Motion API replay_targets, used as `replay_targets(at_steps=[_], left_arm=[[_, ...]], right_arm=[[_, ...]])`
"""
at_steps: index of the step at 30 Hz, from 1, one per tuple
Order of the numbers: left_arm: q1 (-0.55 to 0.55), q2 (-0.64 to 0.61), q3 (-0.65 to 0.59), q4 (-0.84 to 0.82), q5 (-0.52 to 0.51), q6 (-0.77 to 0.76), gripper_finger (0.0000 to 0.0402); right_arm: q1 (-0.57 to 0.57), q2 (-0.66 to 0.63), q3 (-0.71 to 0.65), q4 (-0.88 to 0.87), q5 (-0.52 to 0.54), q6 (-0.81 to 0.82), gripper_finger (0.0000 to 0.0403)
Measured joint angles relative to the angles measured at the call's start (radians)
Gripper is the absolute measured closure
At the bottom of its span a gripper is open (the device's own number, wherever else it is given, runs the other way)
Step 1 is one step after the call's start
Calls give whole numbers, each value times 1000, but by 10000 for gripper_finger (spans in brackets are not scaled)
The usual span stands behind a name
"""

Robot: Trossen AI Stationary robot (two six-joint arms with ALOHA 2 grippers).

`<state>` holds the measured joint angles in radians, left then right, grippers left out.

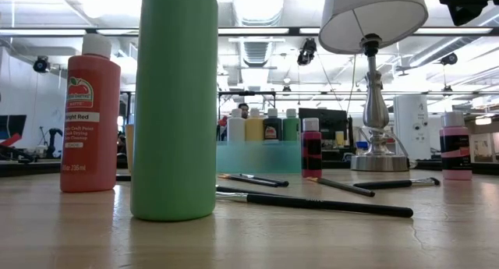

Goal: Pick & Place Paint Supplies
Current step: Put the large green paint bottle into the green bin

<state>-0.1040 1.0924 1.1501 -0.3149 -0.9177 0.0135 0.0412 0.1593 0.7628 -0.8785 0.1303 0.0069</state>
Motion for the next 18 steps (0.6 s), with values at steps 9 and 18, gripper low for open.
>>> replay_targets(at_steps=[9,18], left_arm=[[0,0,-32,-2,115,15,186],[0,0,-43,-11,133,35,186]], right_arm=[[0,0,0,0,0,0,394],[0,0,0,0,0,0,394]])
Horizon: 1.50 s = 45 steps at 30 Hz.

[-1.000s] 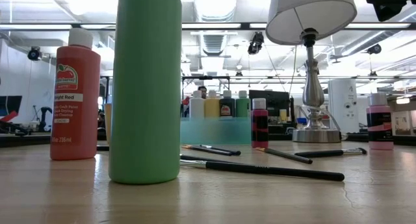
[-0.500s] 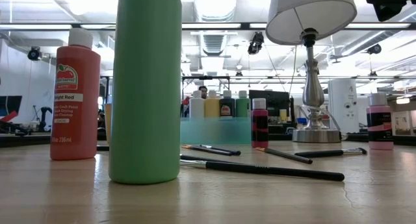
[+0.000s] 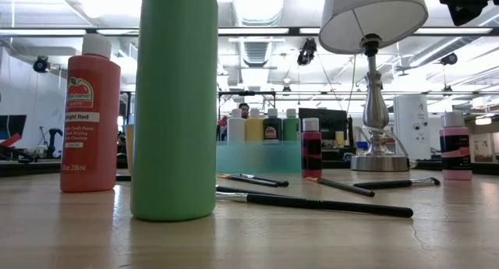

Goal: Pick & Place Paint Supplies
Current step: Put the large green paint bottle into the green bin

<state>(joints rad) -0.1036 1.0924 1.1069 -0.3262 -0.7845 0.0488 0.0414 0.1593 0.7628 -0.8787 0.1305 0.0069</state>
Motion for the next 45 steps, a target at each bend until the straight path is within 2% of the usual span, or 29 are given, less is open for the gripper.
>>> replay_targets(at_steps=[7,15,18,22,25,28,31,34,42,45], left_arm=[[-10,1,-10,-78,117,-29,186],[-15,0,-184,-23,167,-109,186],[-22,-10,-204,-22,238,-109,186],[-18,-16,-138,-39,358,43,186],[-12,-16,-52,-91,367,208,186],[9,-16,48,-151,368,266,186],[32,-18,125,-175,366,179,186],[32,-20,145,-201,367,55,186],[20,12,16,-218,412,5,186],[19,28,-1,-202,492,-33,186]], right_arm=[[0,0,0,0,0,0,394],[0,0,0,0,0,0,394],[0,0,0,0,0,0,394],[0,0,0,0,0,0,394],[0,0,0,0,0,0,394],[0,0,0,0,0,0,394],[0,0,0,0,0,0,394],[0,0,0,0,0,0,394],[0,0,0,0,0,0,394],[0,0,0,0,0,0,394]])
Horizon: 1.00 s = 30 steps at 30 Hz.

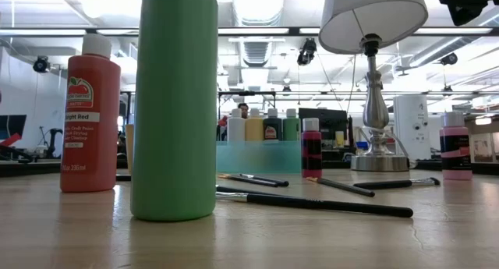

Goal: Pick & Place Paint Supplies
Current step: Put the large green paint bottle into the green bin

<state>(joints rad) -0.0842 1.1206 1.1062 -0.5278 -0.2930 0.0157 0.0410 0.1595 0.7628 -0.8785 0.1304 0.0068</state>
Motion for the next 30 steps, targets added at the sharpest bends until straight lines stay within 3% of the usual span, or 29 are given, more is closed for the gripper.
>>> replay_targets(at_steps=[9,19,30], left_arm=[[-31,-3,73,11,242,-28,186],[-151,87,76,13,254,-45,213],[-182,172,79,-36,292,-139,225]], right_arm=[[0,0,0,0,0,0,394],[0,0,0,0,0,0,394],[0,0,0,0,0,0,394]])
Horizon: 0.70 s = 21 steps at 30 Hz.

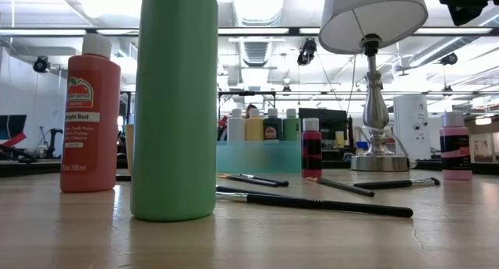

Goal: Pick & Place Paint Supplies
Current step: Put the large green paint bottle into the green bin

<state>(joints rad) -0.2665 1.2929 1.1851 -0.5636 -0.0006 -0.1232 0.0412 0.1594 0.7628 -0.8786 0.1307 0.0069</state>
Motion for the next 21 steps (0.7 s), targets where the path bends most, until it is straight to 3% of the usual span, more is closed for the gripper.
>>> replay_targets(at_steps=[8,17,21], left_arm=[[-6,1,-9,75,-13,23,221],[-30,18,-8,101,-20,-87,150],[-84,60,-5,100,-75,-124,144]], right_arm=[[0,0,0,0,0,0,394],[0,0,0,0,0,0,394],[0,0,0,0,0,0,394]])
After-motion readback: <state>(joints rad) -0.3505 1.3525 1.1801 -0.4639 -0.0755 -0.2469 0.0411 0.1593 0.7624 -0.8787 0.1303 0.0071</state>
